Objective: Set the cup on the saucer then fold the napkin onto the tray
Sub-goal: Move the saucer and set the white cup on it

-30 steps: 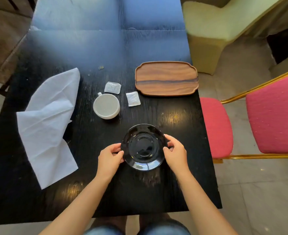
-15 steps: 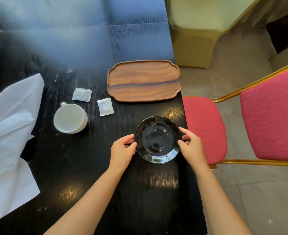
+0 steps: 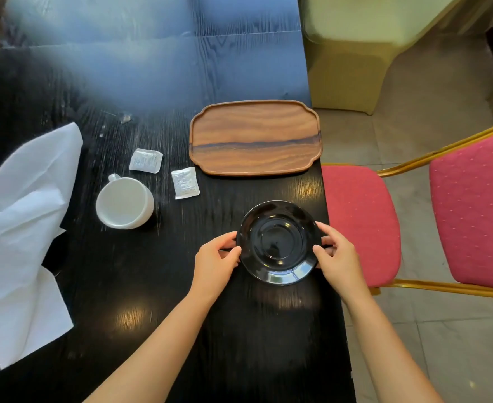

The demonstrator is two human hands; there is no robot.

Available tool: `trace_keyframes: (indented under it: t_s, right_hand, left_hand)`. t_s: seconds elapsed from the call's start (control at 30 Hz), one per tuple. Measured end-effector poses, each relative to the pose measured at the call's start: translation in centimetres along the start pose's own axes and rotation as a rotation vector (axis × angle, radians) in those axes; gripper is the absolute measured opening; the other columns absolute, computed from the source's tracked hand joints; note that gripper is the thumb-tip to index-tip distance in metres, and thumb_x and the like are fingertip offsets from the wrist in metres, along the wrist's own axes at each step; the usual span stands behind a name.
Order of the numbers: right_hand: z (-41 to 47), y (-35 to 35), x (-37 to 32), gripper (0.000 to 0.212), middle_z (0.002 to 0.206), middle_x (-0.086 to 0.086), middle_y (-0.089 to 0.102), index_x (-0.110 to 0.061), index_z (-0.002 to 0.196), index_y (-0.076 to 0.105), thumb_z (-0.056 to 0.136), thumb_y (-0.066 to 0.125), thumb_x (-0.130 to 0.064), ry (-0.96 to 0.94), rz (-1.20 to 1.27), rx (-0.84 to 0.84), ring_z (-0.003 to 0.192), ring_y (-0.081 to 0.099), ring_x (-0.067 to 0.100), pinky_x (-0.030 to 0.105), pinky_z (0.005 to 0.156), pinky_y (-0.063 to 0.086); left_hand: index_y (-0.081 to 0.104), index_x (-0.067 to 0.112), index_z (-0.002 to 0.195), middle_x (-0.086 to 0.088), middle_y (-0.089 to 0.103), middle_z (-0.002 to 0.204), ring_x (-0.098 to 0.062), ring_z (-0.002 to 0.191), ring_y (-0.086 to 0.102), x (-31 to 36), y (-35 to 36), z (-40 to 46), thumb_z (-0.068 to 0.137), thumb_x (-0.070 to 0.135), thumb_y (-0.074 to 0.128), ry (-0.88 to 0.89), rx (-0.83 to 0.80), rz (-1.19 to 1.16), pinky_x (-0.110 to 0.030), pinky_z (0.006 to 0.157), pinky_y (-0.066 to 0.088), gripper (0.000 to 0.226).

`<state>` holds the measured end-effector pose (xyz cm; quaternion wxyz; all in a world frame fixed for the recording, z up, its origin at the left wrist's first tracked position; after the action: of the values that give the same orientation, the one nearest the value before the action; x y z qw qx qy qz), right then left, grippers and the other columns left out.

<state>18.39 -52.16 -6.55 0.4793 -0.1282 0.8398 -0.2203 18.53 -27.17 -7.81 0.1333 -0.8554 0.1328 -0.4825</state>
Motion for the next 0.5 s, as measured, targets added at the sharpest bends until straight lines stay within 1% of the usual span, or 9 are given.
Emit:
trace_keyframes:
  t_s: [0.07,0.1,0.17,0.2,0.3,0.33,0.4,0.43,0.5]
  right_hand:
    - [-0.1,0.1,-0.2,0.046,0.085,-0.006,0.057,-0.024,0.125,0.054,0.086,0.054,0.000,0.001,-0.025,-0.020,0.066,0.054,0.013,0.021,0.065,0.045]
    - [-0.1,0.1,-0.3,0.045,0.086,-0.006,0.057,-0.024,0.126,0.053,0.087,0.054,-0.002,0.005,-0.049,-0.027,0.068,0.055,0.014,0.022,0.066,0.047]
    - [-0.2,-0.3,-0.5,0.040,0.086,-0.003,0.058,-0.020,0.127,0.052,0.088,0.055,-0.009,0.022,-0.125,-0.003,0.071,0.058,0.018,0.031,0.073,0.050]
    - [-0.4,-0.7,-0.7,0.038,0.086,-0.001,0.059,-0.017,0.127,0.053,0.089,0.055,-0.013,0.025,-0.186,0.040,0.073,0.057,0.020,0.034,0.075,0.048]
    - [-1.9,-2.1,-3.3,0.029,0.090,0.002,0.056,-0.012,0.118,0.059,0.090,0.052,-0.017,-0.056,-0.385,0.239,0.077,0.053,0.020,0.033,0.070,0.043]
    - [-2.5,-1.7,-4.8,0.027,0.092,0.004,0.057,-0.012,0.116,0.060,0.090,0.052,-0.017,-0.126,-0.405,0.279,0.081,0.054,0.022,0.035,0.070,0.044]
    - [-3.8,1.2,-8.8,0.029,0.102,0.009,0.060,-0.009,0.117,0.059,0.090,0.052,-0.016,-0.350,-0.455,0.284,0.096,0.054,0.028,0.038,0.081,0.044]
    - [-4.5,3.5,-10.7,0.034,0.109,0.011,0.060,-0.008,0.120,0.058,0.089,0.051,-0.018,-0.475,-0.504,0.261,0.103,0.052,0.029,0.038,0.087,0.043]
    - [-5.9,9.2,-14.2,0.044,0.127,0.014,0.054,-0.008,0.127,0.053,0.085,0.048,-0.022,-0.703,-0.624,0.196,0.120,0.044,0.028,0.041,0.094,0.042]
  left_hand:
    - [0.062,0.019,0.121,0.007,0.068,0.090,-0.008,0.079,0.066,0.2,0.0,0.0,0.087,0.008,0.059,0.018,-0.016,0.023,-0.026,0.079,0.056,0.036]
    - [0.062,0.020,0.121,0.008,0.068,0.090,-0.006,0.079,0.065,0.3,-0.1,-0.1,0.087,0.009,0.059,0.028,-0.028,0.040,-0.024,0.080,0.055,0.035]
    - [0.059,0.019,0.123,0.010,0.067,0.089,-0.002,0.077,0.065,0.8,-0.7,-0.2,0.088,0.012,0.058,0.049,-0.047,0.069,-0.015,0.078,0.052,0.035]
    - [0.057,0.019,0.124,0.011,0.066,0.090,-0.002,0.077,0.065,1.1,-1.1,-0.3,0.089,0.015,0.058,0.069,-0.053,0.093,-0.013,0.077,0.050,0.035]
    - [0.058,0.021,0.121,0.016,0.060,0.088,-0.001,0.078,0.059,2.0,-3.0,-1.4,0.090,0.022,0.056,0.196,-0.071,0.302,-0.017,0.075,0.049,0.032]
    - [0.059,0.022,0.118,0.017,0.058,0.086,0.000,0.077,0.057,2.3,-4.0,-1.9,0.089,0.023,0.056,0.259,-0.051,0.374,-0.018,0.073,0.048,0.028]
    - [0.062,0.021,0.109,0.014,0.059,0.087,-0.001,0.078,0.056,3.3,-7.0,-3.2,0.088,0.019,0.057,0.410,0.067,0.471,-0.019,0.071,0.048,0.022]
    - [0.063,0.017,0.107,0.010,0.061,0.092,-0.003,0.083,0.057,3.9,-8.8,-3.8,0.087,0.018,0.056,0.490,0.151,0.512,-0.021,0.075,0.048,0.021]
    - [0.061,0.012,0.114,-0.002,0.063,0.111,-0.014,0.104,0.056,4.0,-12.1,-4.3,0.085,0.018,0.055,0.590,0.304,0.619,-0.026,0.093,0.042,0.030]
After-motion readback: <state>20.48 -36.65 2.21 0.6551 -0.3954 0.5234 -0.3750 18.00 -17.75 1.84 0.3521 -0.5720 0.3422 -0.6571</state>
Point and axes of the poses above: each hand's wrist, its own z-axis towards the middle knuckle, its own y-axis out of the palm, x = y × z, the point moved 9 cm from there along z, towards the middle knuckle
